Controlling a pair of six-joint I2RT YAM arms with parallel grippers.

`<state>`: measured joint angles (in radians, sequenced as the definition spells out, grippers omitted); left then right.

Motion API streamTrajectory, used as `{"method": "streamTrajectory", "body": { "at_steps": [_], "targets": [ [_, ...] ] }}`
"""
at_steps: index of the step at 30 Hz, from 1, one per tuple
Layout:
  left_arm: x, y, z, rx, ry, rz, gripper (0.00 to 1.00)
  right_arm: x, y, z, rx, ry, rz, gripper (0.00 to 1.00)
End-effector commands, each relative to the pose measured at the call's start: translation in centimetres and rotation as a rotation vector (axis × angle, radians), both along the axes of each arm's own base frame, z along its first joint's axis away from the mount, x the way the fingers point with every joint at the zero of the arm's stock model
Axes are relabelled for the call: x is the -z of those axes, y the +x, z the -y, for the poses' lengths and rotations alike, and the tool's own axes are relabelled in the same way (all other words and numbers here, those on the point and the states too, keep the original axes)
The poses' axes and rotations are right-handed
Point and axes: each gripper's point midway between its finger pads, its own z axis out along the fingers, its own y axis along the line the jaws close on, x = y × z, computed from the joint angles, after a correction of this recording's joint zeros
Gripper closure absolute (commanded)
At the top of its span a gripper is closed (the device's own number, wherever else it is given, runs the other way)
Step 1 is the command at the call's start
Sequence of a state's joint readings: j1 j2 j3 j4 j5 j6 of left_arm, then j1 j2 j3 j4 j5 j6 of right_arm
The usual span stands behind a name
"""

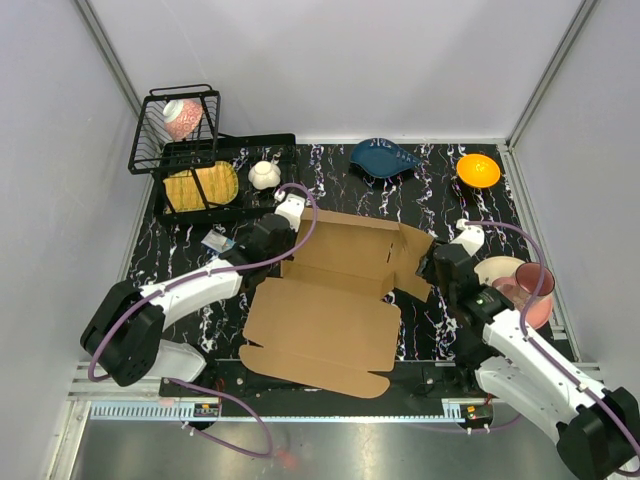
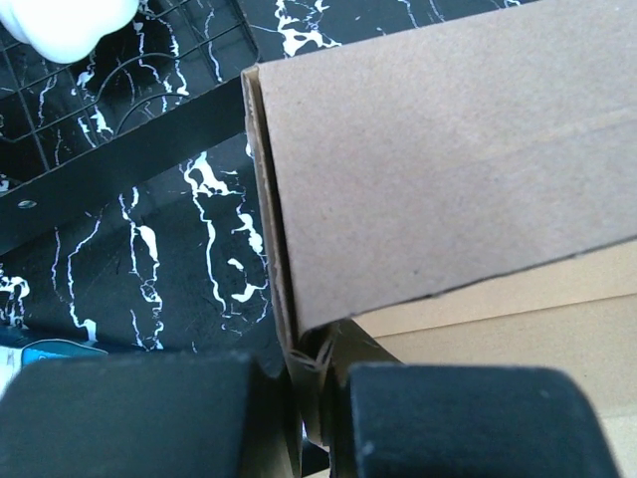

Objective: Fold the paper box

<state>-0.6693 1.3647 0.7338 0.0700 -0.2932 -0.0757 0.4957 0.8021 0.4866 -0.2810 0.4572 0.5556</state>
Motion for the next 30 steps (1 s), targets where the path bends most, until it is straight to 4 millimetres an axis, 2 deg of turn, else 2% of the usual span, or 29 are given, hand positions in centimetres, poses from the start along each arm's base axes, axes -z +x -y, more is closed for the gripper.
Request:
{"method": "streamTrajectory", "body": {
  "at_steps": [1,3,7,11,14,17,26,30],
  "targets": [
    [-0.1,-0.2,-0.1,0.028,0.035,-0.004,1.00,-1.4,0.3,-1.0,-0.029,0.080,0.054,0.54],
    [-0.2,-0.2,-0.3,0.014,0.026,-0.001,1.00,-1.6,0.0,-1.1,-0.034,0.083,0.052,0.62],
    [-0.7,-0.3,-0.3,0.005,0.011,0.007,1.00,-1.7,-0.2,-1.2,-0.042,0.088,0.047,0.70],
    [-1.3,-0.5,-0.1,-0.014,-0.017,0.019,1.00,-1.7,-0.3,-2.1,-0.064,0.135,0.033,0.82],
    [-1.7,-1.0,0.2,-0.036,-0.023,0.042,1.00,-1.7,-0.3,-2.8,-0.078,0.173,0.017,0.93],
    [-1.6,-2.0,1.4,-0.036,-0.027,0.051,1.00,-1.8,-0.4,-3.4,-0.094,0.199,0.006,0.99],
    [-1.8,-2.9,3.3,-0.094,-0.057,0.069,1.00,-4.0,-1.0,-5.1,-0.196,0.265,0.043,1.00],
    [-2.0,-2.8,3.5,-0.124,-0.060,0.067,1.00,-4.7,-2.1,-7.0,-0.341,0.294,0.058,1.00]
  ]
}}
